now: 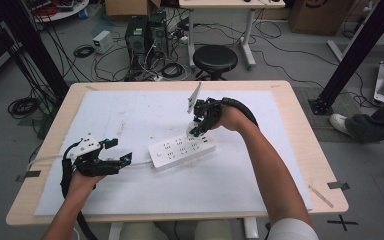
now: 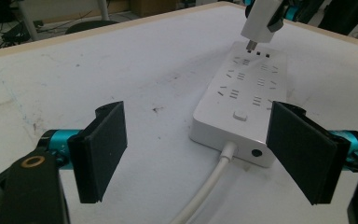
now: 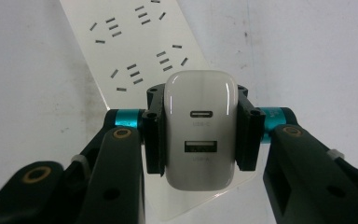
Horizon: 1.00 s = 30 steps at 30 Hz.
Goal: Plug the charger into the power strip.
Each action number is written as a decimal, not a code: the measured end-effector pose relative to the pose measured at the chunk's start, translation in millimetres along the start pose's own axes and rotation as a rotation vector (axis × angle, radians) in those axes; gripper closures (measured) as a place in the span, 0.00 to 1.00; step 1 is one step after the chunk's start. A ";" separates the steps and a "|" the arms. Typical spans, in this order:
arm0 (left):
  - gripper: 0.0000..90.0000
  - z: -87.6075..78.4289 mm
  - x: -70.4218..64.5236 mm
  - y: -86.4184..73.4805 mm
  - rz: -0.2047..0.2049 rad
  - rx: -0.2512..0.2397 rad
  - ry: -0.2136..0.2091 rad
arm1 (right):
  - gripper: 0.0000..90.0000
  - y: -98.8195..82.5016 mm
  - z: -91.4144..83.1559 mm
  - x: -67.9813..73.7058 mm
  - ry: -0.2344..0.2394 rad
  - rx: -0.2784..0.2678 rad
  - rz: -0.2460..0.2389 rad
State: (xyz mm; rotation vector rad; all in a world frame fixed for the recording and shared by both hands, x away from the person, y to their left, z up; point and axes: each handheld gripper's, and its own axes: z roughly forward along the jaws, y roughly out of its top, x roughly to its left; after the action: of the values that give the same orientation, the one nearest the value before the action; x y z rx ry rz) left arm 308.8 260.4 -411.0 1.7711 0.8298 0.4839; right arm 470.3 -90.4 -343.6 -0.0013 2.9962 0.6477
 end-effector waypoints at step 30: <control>0.23 -0.4 1.7 -4.1 -0.014 0.001 0.006 | 0.71 17.8 19.3 1.8 0.031 0.142 -0.293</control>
State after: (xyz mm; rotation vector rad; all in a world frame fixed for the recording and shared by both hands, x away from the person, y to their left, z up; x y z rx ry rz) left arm 308.5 262.7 -414.8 1.7642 0.8461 0.4806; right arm 469.6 -66.2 -353.9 -0.4352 2.9757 0.4069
